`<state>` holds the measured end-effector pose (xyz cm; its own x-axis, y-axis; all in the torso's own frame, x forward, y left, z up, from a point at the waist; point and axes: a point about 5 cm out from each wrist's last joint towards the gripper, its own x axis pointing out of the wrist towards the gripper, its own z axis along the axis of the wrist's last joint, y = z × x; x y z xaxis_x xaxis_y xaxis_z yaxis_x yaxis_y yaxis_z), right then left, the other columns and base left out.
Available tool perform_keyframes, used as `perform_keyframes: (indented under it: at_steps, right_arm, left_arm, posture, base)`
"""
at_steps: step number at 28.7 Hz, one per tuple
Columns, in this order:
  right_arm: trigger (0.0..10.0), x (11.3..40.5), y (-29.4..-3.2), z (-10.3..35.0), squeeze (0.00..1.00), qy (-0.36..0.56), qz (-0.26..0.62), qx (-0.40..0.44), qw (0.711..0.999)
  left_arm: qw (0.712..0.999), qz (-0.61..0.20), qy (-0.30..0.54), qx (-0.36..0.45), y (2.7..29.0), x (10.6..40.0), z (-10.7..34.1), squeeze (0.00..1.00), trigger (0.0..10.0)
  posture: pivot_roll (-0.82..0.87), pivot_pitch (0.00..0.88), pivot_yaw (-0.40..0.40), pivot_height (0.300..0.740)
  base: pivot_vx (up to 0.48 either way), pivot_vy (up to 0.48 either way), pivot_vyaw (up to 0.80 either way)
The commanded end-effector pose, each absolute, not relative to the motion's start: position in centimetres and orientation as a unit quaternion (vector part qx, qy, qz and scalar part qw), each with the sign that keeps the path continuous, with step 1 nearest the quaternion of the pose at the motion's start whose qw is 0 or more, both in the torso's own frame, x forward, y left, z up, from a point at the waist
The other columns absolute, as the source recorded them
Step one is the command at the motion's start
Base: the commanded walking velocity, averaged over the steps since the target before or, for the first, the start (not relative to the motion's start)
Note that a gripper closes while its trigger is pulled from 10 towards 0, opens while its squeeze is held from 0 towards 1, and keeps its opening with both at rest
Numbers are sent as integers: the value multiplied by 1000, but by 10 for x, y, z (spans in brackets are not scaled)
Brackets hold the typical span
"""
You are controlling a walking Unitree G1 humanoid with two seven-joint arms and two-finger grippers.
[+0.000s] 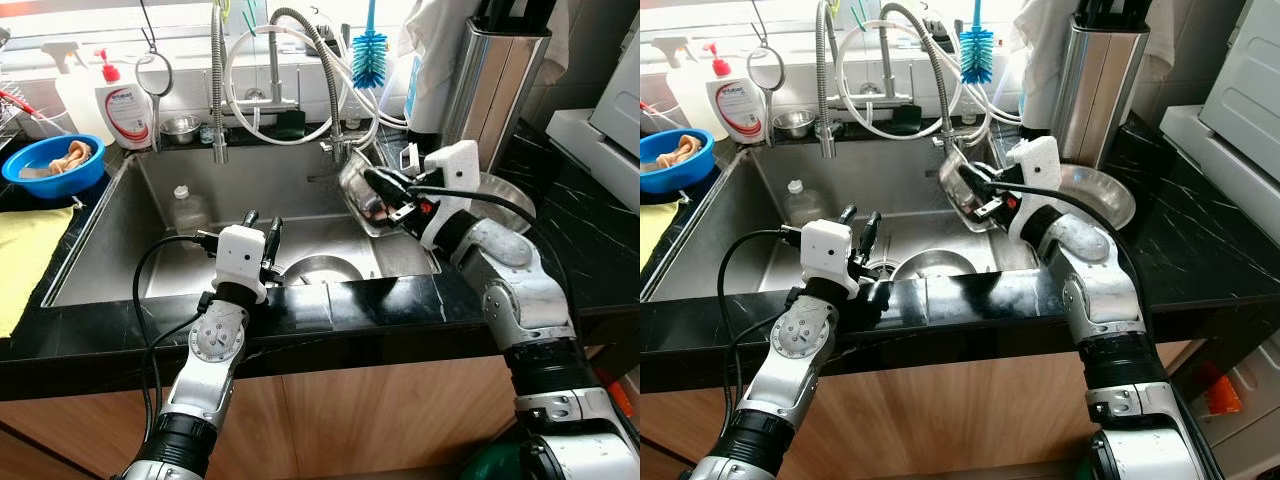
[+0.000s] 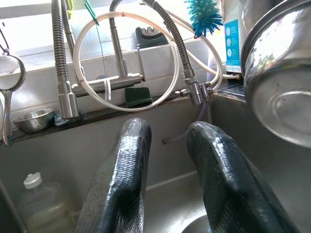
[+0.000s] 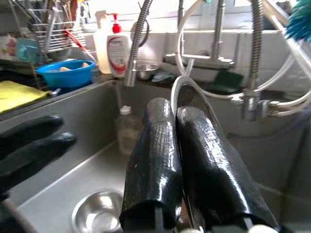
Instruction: Kitchen organization
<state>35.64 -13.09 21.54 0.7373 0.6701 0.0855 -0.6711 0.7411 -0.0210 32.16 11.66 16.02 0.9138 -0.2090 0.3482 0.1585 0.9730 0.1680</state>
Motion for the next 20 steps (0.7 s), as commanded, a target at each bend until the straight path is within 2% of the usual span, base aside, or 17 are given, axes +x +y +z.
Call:
perform_keyframes:
  at_steps: [1,9,20]
  right_arm:
    - [10000,354,-127,219,0,-50,369,17,928]
    - [10000,365,-136,197,0,0,319,38,947]
    - [10000,367,-139,188,0,18,304,41,952]
  left_arm:
    - [976,-88,-186,77,119,321,161,0,10000]
    - [975,-89,-186,77,119,321,161,0,10000]
    - [975,-90,-186,78,118,321,161,0,10000]
  posture:
    - [-138,0,10,740]
    - [-138,0,11,740]
    - [-133,0,12,740]
  base:
    - [0,0,0]
    - [0,0,0]
    - [0,0,0]
